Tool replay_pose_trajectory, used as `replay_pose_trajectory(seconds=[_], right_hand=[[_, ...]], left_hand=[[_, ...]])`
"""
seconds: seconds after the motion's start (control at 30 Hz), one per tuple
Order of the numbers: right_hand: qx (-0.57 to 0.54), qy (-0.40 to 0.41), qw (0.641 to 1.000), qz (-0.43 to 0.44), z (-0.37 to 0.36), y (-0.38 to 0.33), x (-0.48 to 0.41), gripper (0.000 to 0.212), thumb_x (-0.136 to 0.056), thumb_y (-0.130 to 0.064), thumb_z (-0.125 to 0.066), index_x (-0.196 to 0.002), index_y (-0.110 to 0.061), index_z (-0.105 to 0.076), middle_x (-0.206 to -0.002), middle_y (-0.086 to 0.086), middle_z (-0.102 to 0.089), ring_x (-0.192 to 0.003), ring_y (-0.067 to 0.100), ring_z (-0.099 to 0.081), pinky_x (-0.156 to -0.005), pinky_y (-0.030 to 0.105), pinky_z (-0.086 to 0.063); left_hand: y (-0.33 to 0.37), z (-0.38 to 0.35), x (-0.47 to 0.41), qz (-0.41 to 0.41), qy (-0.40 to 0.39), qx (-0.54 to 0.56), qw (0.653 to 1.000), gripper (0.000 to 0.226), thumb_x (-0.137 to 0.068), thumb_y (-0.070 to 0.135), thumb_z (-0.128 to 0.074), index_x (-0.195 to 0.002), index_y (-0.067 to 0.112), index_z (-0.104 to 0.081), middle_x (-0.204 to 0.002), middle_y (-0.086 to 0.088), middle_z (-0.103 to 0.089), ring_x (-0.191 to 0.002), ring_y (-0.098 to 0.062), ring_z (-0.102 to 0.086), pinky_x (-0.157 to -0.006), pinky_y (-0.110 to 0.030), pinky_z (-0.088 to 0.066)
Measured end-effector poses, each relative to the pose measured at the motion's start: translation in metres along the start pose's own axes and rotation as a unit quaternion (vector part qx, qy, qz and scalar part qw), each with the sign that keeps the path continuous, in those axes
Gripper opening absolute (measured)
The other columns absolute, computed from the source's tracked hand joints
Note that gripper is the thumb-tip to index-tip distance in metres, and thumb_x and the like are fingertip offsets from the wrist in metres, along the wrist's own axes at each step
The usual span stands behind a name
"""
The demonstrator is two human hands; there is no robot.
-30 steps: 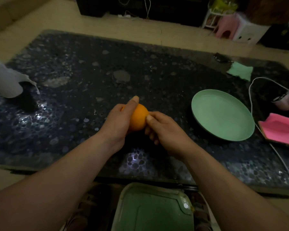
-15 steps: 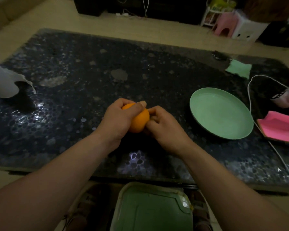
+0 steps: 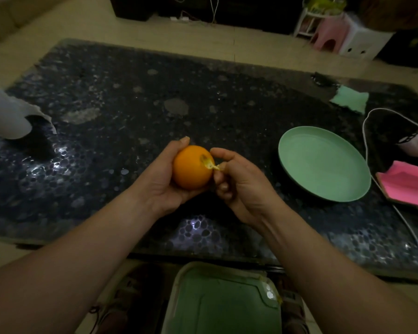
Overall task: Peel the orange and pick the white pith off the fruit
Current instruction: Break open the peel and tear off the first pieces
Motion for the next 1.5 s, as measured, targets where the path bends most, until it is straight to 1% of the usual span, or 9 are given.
replay_pose_trajectory(seconds=[0.13,0.2,0.3,0.43,0.67,1.1,1.3,1.43,1.5], right_hand=[[-0.063,0.039,0.997,-0.008,0.010,-0.006,-0.002,0.027,-0.101,-0.004,-0.049,-0.126,-0.008,-0.061,-0.066,0.001,-0.057,-0.053,0.009,-0.044,-0.044,0.019,-0.032],[0.146,0.086,0.985,0.028,0.021,-0.012,-0.004,0.015,-0.106,-0.013,-0.053,-0.113,-0.013,-0.066,-0.070,0.000,-0.066,-0.057,0.011,-0.053,-0.048,0.021,-0.041],[0.477,0.109,0.867,0.096,0.030,-0.013,-0.006,0.015,-0.108,-0.025,-0.056,-0.102,-0.026,-0.070,-0.084,-0.004,-0.074,-0.069,0.007,-0.067,-0.065,0.027,-0.052],[0.649,0.039,0.754,0.089,0.023,-0.005,-0.003,0.026,-0.107,-0.028,-0.048,-0.121,-0.031,-0.070,-0.119,-0.006,-0.072,-0.106,0.017,-0.067,-0.089,0.033,-0.051],[0.641,0.101,0.753,0.110,0.020,-0.007,-0.002,0.032,-0.104,-0.038,-0.043,-0.085,-0.017,-0.057,-0.086,0.003,-0.066,-0.079,0.027,-0.062,-0.073,0.043,-0.051],[0.599,0.032,0.794,0.098,0.013,-0.007,0.000,0.010,-0.101,-0.019,-0.046,-0.094,-0.024,-0.051,-0.086,-0.003,-0.063,-0.079,0.017,-0.061,-0.073,0.042,-0.052],[0.611,0.056,0.780,0.125,0.012,-0.010,0.001,0.030,-0.100,-0.027,-0.042,-0.079,-0.017,-0.060,-0.076,-0.005,-0.064,-0.075,0.018,-0.063,-0.071,0.042,-0.052],[0.585,0.092,0.800,0.092,0.012,-0.014,0.002,0.070,-0.101,-0.072,-0.037,-0.074,-0.013,-0.064,-0.071,0.000,-0.067,-0.069,0.018,-0.065,-0.064,0.040,-0.049],[0.571,0.094,0.808,0.108,0.015,-0.015,0.001,0.058,-0.105,-0.059,-0.046,-0.075,-0.012,-0.063,-0.071,0.001,-0.068,-0.069,0.019,-0.066,-0.069,0.045,-0.056]], left_hand=[[0.009,0.008,-0.004,0.015,0.013,0.096,0.995,0.052,-0.092,0.047,-0.072,-0.127,0.009,-0.063,-0.103,-0.027,-0.074,-0.085,-0.043,-0.076,-0.072,-0.052,-0.066],[0.015,0.012,-0.007,0.009,0.034,0.109,0.993,0.055,-0.092,0.046,-0.073,-0.132,0.010,-0.061,-0.111,-0.027,-0.071,-0.089,-0.044,-0.075,-0.070,-0.052,-0.066],[0.019,0.016,-0.012,-0.006,0.067,0.105,0.992,0.057,-0.090,0.045,-0.077,-0.136,0.017,-0.058,-0.121,-0.023,-0.069,-0.100,-0.044,-0.072,-0.075,-0.055,-0.065],[0.017,0.016,-0.013,-0.013,0.076,0.077,0.994,0.061,-0.088,0.046,-0.079,-0.139,0.021,-0.057,-0.130,-0.023,-0.067,-0.107,-0.045,-0.071,-0.071,-0.056,-0.064],[0.015,0.017,-0.006,-0.002,0.034,0.018,0.999,0.058,-0.091,0.048,-0.075,-0.140,0.021,-0.058,-0.134,-0.022,-0.068,-0.115,-0.045,-0.070,-0.069,-0.057,-0.064],[0.013,0.012,-0.003,-0.002,0.021,-0.015,1.000,0.049,-0.091,0.041,-0.076,-0.133,0.021,-0.061,-0.132,-0.021,-0.070,-0.116,-0.045,-0.070,-0.078,-0.059,-0.063],[0.013,0.008,-0.005,-0.007,0.032,-0.025,0.999,0.043,-0.093,0.040,-0.074,-0.131,0.023,-0.063,-0.131,-0.020,-0.071,-0.116,-0.042,-0.071,-0.084,-0.062,-0.061],[0.013,0.007,-0.003,-0.004,0.025,-0.037,0.999,0.035,-0.093,0.039,-0.074,-0.123,0.022,-0.065,-0.126,-0.019,-0.074,-0.105,-0.039,-0.076,-0.085,-0.062,-0.062],[0.013,0.006,-0.003,-0.006,0.033,-0.052,0.998,0.033,-0.094,0.039,-0.075,-0.121,0.022,-0.066,-0.124,-0.018,-0.074,-0.110,-0.039,-0.075,-0.089,-0.064,-0.060]])
Point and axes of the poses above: each hand's wrist, its own x-axis away from the middle knuckle, its own z-axis out of the back of the hand, y = z × x, the point moved 1 cm from there along -x, towards the middle knuckle
